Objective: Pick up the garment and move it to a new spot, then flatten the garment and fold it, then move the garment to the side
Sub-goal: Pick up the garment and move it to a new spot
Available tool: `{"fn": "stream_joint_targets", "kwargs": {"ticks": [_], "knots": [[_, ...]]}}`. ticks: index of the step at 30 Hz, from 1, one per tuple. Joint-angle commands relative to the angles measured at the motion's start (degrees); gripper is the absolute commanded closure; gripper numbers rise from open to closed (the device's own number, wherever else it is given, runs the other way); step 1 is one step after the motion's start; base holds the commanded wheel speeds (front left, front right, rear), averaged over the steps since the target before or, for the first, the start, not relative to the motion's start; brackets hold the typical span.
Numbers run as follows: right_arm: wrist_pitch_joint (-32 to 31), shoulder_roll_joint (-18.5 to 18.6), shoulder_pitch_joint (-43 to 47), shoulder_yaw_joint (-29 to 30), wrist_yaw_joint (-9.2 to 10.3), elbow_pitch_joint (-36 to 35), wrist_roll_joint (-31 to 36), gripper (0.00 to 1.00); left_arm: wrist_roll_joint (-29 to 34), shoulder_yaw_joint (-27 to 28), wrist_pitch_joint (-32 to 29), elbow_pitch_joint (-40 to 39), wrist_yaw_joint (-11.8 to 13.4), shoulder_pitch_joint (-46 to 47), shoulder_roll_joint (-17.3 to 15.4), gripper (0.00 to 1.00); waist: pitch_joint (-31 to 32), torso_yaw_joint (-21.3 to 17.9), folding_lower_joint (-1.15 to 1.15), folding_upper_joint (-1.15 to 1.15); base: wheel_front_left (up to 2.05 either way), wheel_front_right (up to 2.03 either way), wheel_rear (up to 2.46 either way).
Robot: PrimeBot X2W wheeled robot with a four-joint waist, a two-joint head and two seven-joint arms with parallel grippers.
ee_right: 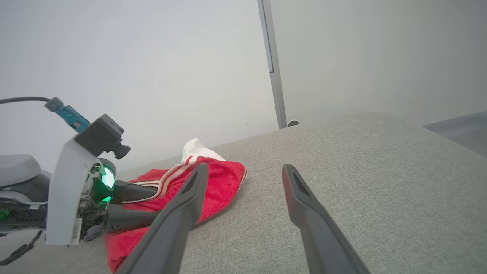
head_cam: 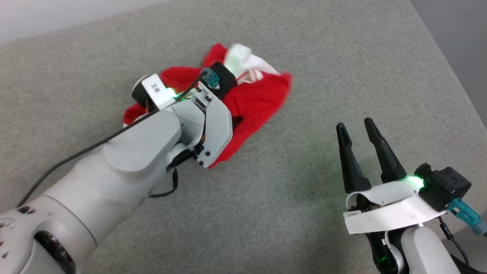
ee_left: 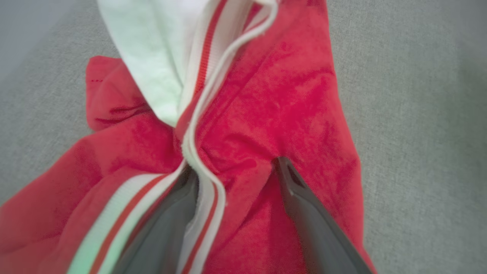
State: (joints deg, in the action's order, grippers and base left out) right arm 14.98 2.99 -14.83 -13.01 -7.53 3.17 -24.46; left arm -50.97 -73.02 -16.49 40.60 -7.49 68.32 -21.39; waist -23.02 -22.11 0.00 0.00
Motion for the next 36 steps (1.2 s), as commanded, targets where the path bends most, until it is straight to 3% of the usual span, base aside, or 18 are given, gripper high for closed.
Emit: {"fn": "stream_joint_targets", "kwargs": {"ticks": [1, 6, 14, 23, 26, 29, 36], "knots": [[0.3, -0.1, 0.6, 0.3, 0.08, 0.2, 0.7, 0.00, -1.3, -0.6, 1.1, 0.0, 0.1, -1.0, -0.2, 0.00, 1.2, 1.3, 0.00, 0.00, 0.00, 0.00, 0.00], [0.3, -0.1, 1.6, 0.7, 0.08, 1.1, 2.9, 0.00, -7.1, -0.4, 7.9, -1.7, 0.1, 0.7, 0.5, 0.00, 4.2, 4.4, 0.00, 0.00, 0.00, 0.00, 0.00], [0.3, -0.1, 3.9, 1.1, 0.08, 2.9, 6.2, 0.00, -14.2, -0.2, 17.4, -4.0, 0.1, -2.5, -1.0, 0.00, 8.7, 9.1, 0.00, 0.00, 0.00, 0.00, 0.00], [0.3, -0.1, 8.0, 4.4, 0.08, 5.2, 11.2, 0.00, -22.4, 3.1, 29.3, -3.5, 0.1, -16.9, -4.5, 0.00, 13.1, 14.6, 0.00, 0.00, 0.00, 0.00, 0.00], [0.3, 0.1, 10.0, 6.0, 0.08, 5.6, 13.3, 0.00, -22.2, 4.7, 31.1, -2.8, 0.8, -22.0, -5.2, 0.00, 14.2, 16.8, 0.00, 0.00, 0.00, 0.00, 0.00], [0.3, 1.4, 12.6, 7.4, 0.08, 6.2, 14.4, 0.00, -22.6, 8.6, 31.6, -3.0, 1.6, -27.6, -5.0, 0.00, 15.2, 19.0, 0.00, 0.00, 0.00, 0.00, 0.00], [-0.8, 3.3, 17.8, 10.7, 0.08, 4.6, 15.0, 0.00, -14.8, 27.0, 31.6, -8.0, 3.9, -42.4, -6.1, 0.00, 17.5, 21.9, 0.00, 0.00, 0.00, 0.00, 0.00]]}}
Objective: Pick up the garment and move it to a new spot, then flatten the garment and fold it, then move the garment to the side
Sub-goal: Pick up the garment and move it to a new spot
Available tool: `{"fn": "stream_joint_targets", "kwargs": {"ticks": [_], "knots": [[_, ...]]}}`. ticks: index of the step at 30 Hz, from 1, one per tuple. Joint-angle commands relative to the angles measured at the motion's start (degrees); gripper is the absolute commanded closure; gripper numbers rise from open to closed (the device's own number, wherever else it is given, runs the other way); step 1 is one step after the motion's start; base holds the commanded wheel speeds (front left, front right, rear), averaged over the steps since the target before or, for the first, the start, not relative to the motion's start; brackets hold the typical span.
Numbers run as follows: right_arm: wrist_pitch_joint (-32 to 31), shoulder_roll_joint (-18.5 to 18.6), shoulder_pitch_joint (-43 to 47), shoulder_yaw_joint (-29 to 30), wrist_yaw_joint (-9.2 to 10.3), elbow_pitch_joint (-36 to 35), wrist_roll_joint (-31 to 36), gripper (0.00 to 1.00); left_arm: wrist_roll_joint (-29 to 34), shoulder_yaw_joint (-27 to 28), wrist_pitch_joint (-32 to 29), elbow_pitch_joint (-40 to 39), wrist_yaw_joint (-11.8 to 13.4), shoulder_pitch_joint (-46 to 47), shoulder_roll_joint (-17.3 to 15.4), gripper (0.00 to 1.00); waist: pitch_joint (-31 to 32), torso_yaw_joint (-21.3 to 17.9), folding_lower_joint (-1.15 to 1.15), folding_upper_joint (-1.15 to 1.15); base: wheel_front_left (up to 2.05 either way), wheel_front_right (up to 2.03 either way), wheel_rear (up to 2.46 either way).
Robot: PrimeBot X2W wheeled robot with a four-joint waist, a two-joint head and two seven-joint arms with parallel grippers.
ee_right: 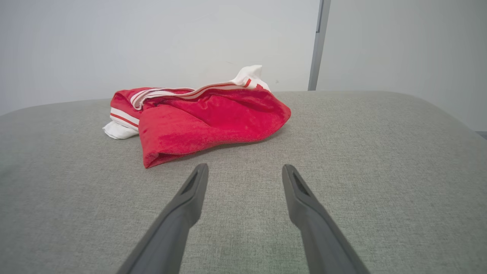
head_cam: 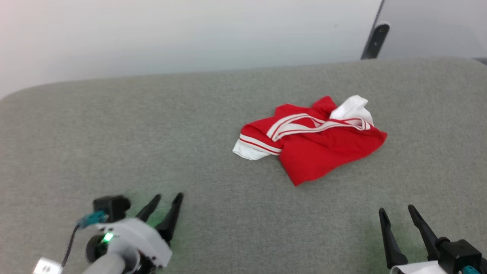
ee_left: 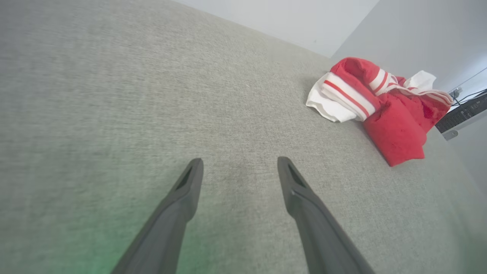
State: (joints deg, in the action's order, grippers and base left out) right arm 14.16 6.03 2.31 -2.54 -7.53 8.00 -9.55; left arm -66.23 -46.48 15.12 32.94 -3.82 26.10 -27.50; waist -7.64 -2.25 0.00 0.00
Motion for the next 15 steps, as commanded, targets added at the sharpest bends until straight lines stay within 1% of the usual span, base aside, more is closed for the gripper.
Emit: {"fn": "stream_joint_targets", "kwargs": {"ticks": [1, 4, 8, 12, 15], "knots": [[-0.3, 0.3, 1.1, 0.5, 0.08, -0.5, 0.0, 0.00, 2.3, 3.2, 0.0, -1.6, 0.9, -2.4, 0.0, 0.00, 2.5, 2.3, 0.00, 0.00, 0.00, 0.00, 0.00], [-1.2, 0.3, 2.2, 1.3, 0.08, -1.5, 0.0, 0.00, 8.8, 11.0, 0.0, -5.8, 2.8, -9.4, 0.3, 0.00, 3.6, 2.9, 0.00, 0.00, 0.00, 0.00, 0.00], [-2.0, 0.2, 3.4, 2.4, 0.08, -2.7, -0.8, 0.00, 18.1, 19.4, 0.0, -12.8, 5.2, -18.0, 2.6, 0.00, 5.0, 3.7, 0.00, 0.00, 0.00, 0.00, 0.00], [-2.8, 0.5, 3.8, 4.0, 0.08, -4.0, -1.6, 0.00, 24.7, 25.3, 0.0, -17.5, 5.6, -24.7, 5.7, 0.00, 6.7, 4.4, 0.00, 0.00, 0.00, 0.00, 0.00], [-3.3, 0.6, 4.5, 4.9, 0.08, -5.0, -2.0, 0.00, 29.6, 28.2, 0.0, -20.3, 5.4, -28.1, 7.5, 0.00, 7.9, 4.6, 0.00, 0.00, 0.00, 0.00, 0.00]]}}
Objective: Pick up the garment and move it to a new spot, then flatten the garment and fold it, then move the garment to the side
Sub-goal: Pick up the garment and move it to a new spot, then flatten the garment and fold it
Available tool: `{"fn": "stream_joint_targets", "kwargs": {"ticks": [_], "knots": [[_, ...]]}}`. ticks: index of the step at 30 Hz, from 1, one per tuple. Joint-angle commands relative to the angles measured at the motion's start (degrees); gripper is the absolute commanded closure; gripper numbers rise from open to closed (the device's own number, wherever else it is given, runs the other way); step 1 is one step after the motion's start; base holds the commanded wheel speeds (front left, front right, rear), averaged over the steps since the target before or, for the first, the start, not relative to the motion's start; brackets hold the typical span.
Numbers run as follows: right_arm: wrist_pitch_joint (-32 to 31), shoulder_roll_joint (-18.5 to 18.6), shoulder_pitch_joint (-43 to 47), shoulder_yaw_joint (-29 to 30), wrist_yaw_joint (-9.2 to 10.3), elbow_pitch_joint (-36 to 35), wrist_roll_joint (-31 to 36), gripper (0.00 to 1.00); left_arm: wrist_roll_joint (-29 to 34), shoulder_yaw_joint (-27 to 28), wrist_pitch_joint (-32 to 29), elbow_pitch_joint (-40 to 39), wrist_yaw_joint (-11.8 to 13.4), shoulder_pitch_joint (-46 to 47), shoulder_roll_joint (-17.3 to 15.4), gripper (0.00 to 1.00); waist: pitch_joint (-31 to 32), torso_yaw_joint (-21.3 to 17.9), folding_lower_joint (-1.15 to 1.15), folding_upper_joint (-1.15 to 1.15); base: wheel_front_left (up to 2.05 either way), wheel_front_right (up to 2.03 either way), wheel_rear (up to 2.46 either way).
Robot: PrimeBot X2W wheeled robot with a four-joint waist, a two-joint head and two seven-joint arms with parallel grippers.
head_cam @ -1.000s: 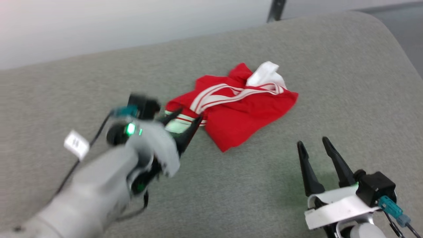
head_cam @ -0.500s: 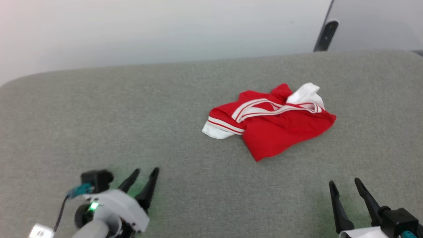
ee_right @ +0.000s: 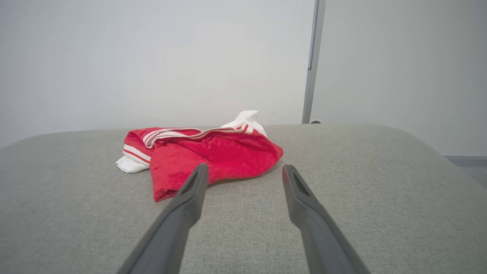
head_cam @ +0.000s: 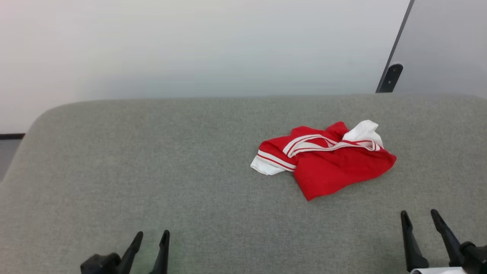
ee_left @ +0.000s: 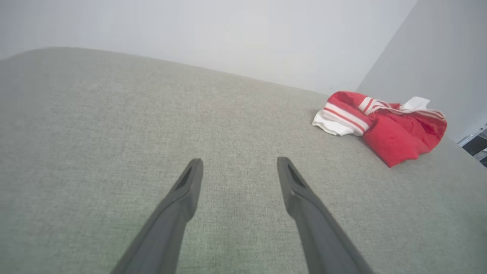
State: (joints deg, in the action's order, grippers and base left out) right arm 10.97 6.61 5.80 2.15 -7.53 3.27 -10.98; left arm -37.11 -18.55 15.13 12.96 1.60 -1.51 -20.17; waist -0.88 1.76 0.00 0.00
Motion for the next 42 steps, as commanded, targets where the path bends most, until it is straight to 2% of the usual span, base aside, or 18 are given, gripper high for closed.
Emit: {"fn": "stream_joint_targets", "kwargs": {"ticks": [1, 7, 15, 25, 37, 42], "knots": [[-0.3, -0.1, 0.9, 0.5, 0.08, -0.7, -0.8, 0.00, 1.9, 1.3, 0.0, -1.2, -0.4, -1.2, 0.7, 0.00, 1.4, 0.6, 0.00, 0.00, 0.00, 0.00, 0.00], [-0.8, -0.6, 1.3, 1.7, 0.08, -2.7, -1.3, 0.00, 10.0, 6.6, 0.0, -5.9, -0.7, -4.2, 3.1, 0.00, 2.4, 0.4, 0.00, 0.00, 0.00, 0.00, 0.00], [-1.1, -1.6, 2.4, 1.0, 0.08, -3.2, -1.5, 0.00, 15.2, 10.7, 0.0, -8.0, -3.3, -7.7, 7.0, 0.00, 2.7, -0.2, 0.00, 0.00, 0.00, 0.00, 0.00], [-1.1, -2.0, 2.5, 0.9, 0.08, -3.2, -1.4, 0.00, 18.4, 13.3, 0.0, -7.3, -5.6, -8.4, 9.6, 0.00, 2.5, -0.2, 0.00, 0.00, 0.00, 0.00, 0.00], [-1.4, -1.8, 1.0, 0.0, 0.08, -2.6, -1.0, 0.00, 20.4, 14.6, 0.0, -7.1, -7.0, -8.5, 11.8, 0.00, 2.3, 0.0, 0.00, 0.00, 0.00, 0.00, 0.00], [-4.1, 0.9, -3.1, -3.0, 0.08, -1.6, -0.5, 0.00, 20.5, 14.6, 0.0, -7.1, -7.4, -7.7, 12.9, 0.00, 1.3, 0.6, 0.00, 0.00, 0.00, 0.00, 0.00]]}}
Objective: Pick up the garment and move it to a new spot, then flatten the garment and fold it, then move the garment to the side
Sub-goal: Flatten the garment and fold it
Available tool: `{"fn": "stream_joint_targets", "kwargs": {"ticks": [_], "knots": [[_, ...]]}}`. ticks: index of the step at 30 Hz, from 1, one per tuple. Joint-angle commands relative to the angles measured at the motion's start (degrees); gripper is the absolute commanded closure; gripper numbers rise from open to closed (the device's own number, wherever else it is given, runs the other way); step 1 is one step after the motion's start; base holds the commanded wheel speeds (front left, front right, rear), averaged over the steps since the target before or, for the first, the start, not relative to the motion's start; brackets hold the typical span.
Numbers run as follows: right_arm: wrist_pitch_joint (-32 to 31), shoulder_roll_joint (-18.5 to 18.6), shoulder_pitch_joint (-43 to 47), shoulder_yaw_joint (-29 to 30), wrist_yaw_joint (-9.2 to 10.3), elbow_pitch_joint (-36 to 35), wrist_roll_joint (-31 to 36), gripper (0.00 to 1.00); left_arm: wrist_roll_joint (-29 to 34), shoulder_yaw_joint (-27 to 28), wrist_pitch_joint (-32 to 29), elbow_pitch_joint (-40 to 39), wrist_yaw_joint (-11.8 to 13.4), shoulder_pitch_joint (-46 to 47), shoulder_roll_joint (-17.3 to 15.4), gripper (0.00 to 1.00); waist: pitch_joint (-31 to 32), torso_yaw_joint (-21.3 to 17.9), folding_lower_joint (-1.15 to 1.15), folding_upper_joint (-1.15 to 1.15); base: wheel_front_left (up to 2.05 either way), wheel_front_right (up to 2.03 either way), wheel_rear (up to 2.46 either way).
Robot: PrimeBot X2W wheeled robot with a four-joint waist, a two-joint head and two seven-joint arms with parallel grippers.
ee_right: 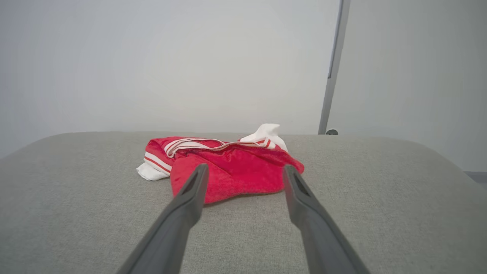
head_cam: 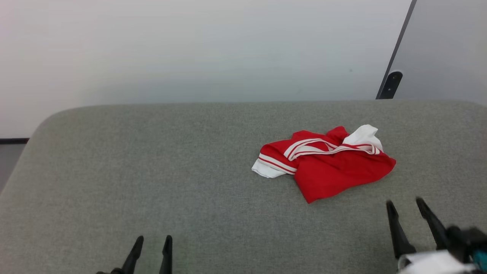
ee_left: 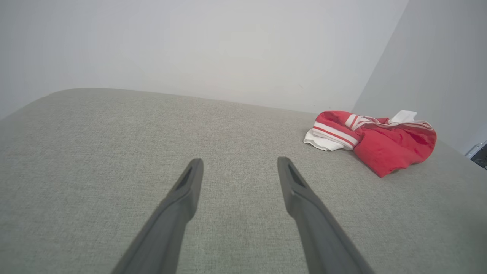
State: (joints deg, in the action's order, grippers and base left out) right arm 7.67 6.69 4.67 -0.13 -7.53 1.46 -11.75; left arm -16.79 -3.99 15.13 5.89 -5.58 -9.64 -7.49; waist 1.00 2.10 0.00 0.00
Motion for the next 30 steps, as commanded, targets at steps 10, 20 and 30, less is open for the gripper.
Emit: {"fn": "stream_joint_targets", "kwargs": {"ticks": [10, 20, 30], "knots": [[-21.4, 14.7, -30.2, -11.8, 0.08, 10.4, -9.5, 0.00, 0.6, -1.3, 0.0, 1.0, -1.2, 6.3, 1.7, 0.00, -9.6, 2.1, 0.00, 0.00, 0.00, 0.00, 0.00], [-42.8, 24.8, -51.5, -21.6, 0.08, 23.0, -22.4, 0.00, 0.1, -2.4, 0.0, 3.2, -1.8, 11.4, 2.7, 0.00, -16.4, 4.9, 0.00, 0.00, 0.00, 0.00, 0.00], [-53.9, 28.4, -58.7, -31.1, 0.08, 27.0, -31.5, 0.00, 0.2, -2.9, 0.0, 4.0, -1.9, 14.2, 3.2, 0.00, -20.5, 5.4, 0.00, 0.00, 0.00, 0.00, 0.00]]}}
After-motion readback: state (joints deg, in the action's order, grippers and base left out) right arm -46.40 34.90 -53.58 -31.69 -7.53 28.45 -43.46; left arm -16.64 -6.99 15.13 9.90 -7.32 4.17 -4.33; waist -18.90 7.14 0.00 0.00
